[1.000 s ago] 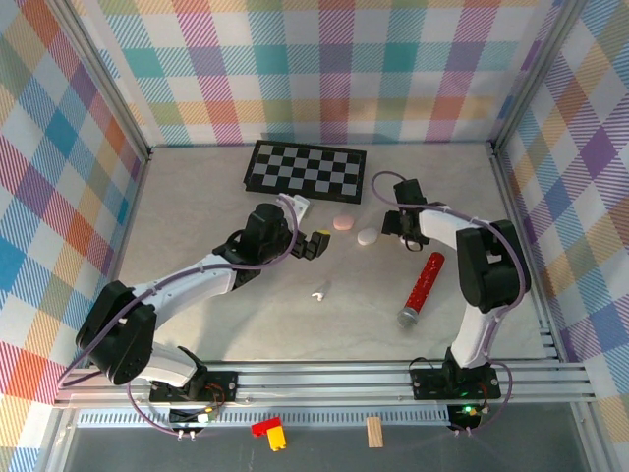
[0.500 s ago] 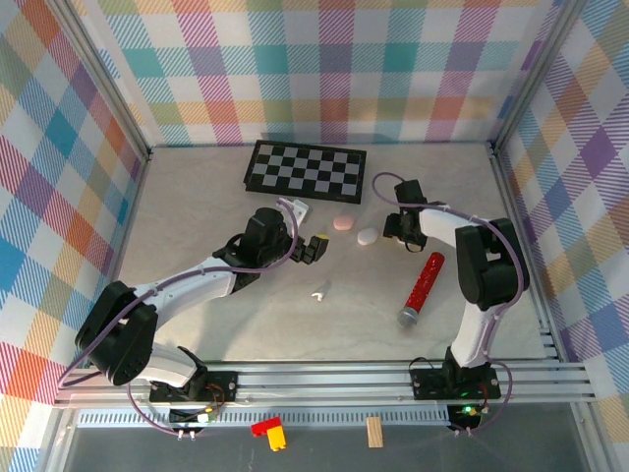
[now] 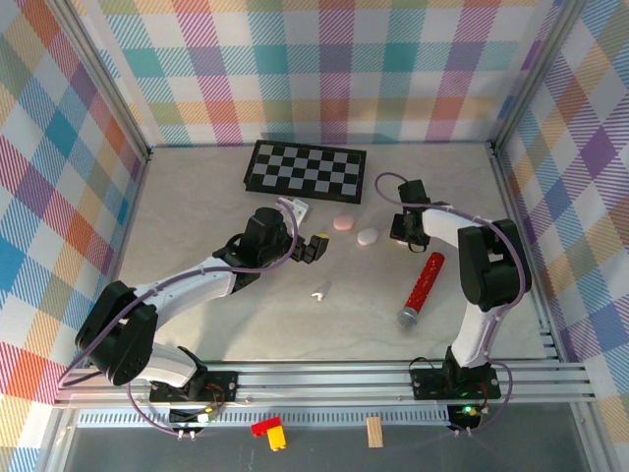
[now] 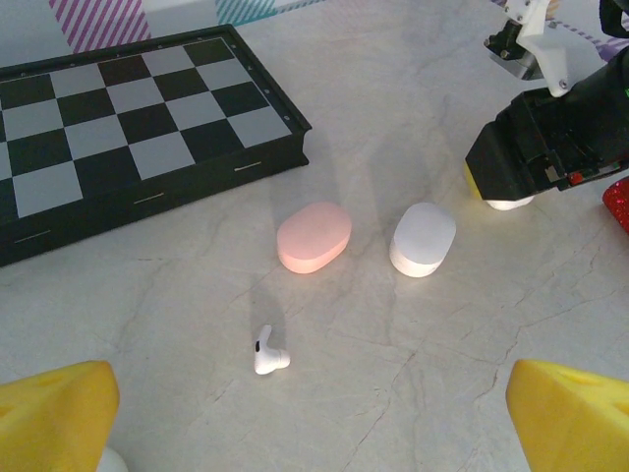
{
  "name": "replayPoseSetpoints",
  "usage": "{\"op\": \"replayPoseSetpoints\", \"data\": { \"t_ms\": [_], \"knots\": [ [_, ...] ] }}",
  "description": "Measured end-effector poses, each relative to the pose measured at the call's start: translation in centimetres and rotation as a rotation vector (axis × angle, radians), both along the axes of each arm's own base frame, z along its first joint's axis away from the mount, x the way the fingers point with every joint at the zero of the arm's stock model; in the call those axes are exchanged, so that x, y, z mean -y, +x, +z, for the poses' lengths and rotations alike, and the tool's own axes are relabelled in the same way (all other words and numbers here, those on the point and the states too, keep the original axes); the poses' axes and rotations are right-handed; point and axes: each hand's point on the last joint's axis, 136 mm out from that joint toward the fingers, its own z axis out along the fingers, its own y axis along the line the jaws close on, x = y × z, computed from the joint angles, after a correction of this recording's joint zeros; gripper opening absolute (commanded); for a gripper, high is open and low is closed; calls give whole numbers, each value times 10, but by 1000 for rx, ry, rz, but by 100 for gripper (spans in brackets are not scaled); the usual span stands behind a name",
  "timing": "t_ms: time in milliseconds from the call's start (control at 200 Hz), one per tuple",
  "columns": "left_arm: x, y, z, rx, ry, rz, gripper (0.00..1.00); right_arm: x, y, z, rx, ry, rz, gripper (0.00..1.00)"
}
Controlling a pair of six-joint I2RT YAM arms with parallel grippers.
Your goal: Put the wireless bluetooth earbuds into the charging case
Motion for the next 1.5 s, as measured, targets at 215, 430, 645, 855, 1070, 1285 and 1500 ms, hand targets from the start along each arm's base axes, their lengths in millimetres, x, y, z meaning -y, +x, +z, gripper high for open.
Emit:
{"op": "replayPoseSetpoints", "data": {
  "t_ms": [215,430,645,855,1070,1285,1500],
  "knots": [
    [-11,7,1,-77,-69,56,100,-20,-24,12,28,102,135,42],
    [-47,27,24,-246,-219,152,94,-77,-38,66,245,164,460,40],
    [-84,24,49,-416,-350,243,81,-132,-62,113,422,234,762,39],
    [-65,3,42,-642,-421,195,77,-168,-84,128,468,270,969,41],
    [-15,-21,31,-842,-425,55,72,-203,-112,149,530,321,1165,41],
    [15,-47,33,-928,-434,-59,59,-212,-124,157,558,376,1247,41],
    [29,-55,30,-972,-443,-110,48,-214,-129,165,580,394,1271,41]
  ]
}}
